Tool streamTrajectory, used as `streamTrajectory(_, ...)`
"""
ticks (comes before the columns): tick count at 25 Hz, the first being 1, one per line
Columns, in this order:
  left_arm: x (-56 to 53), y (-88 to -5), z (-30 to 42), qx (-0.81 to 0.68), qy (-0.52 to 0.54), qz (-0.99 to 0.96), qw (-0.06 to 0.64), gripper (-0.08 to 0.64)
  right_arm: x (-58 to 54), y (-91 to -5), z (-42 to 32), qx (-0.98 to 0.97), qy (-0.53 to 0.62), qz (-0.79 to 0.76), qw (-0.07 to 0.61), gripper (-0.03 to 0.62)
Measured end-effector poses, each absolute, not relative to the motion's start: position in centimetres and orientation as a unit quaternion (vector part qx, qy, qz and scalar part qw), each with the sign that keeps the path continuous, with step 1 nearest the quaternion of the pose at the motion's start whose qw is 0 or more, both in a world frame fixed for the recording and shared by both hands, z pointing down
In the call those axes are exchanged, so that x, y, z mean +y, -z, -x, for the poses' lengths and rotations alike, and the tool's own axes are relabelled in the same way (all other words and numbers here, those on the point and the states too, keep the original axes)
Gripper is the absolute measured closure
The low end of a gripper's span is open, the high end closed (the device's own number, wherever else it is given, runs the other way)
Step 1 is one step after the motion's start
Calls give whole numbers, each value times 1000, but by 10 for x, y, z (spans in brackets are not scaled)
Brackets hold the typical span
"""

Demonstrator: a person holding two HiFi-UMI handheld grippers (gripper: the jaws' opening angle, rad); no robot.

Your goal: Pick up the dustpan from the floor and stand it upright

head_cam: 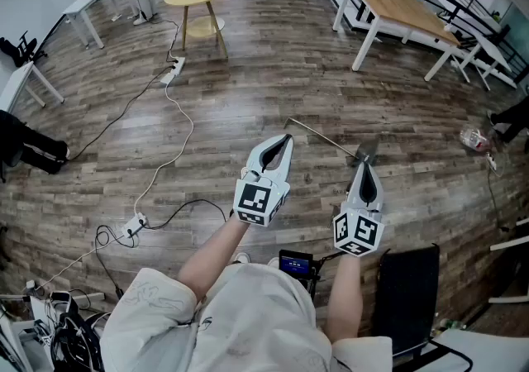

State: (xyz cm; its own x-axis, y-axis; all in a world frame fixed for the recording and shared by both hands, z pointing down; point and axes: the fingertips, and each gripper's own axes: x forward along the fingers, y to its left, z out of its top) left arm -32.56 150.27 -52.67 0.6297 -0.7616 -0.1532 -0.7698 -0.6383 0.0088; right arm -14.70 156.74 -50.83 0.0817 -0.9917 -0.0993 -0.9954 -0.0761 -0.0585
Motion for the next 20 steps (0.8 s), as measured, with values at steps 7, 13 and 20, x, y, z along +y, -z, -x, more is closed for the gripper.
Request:
streamTrajectory(7,1523,527,302,425,-68,902,27,540,1589,510,124,678,-16,733,54,589)
streamTrajectory(13,1532,522,242,424,-66,902,34,540,1595,499,67,679,-12,732,58,589)
streamTrajectory(20,1557,513,115,422,-59,904,41,540,1615,482,-53,684,1,726,67,588)
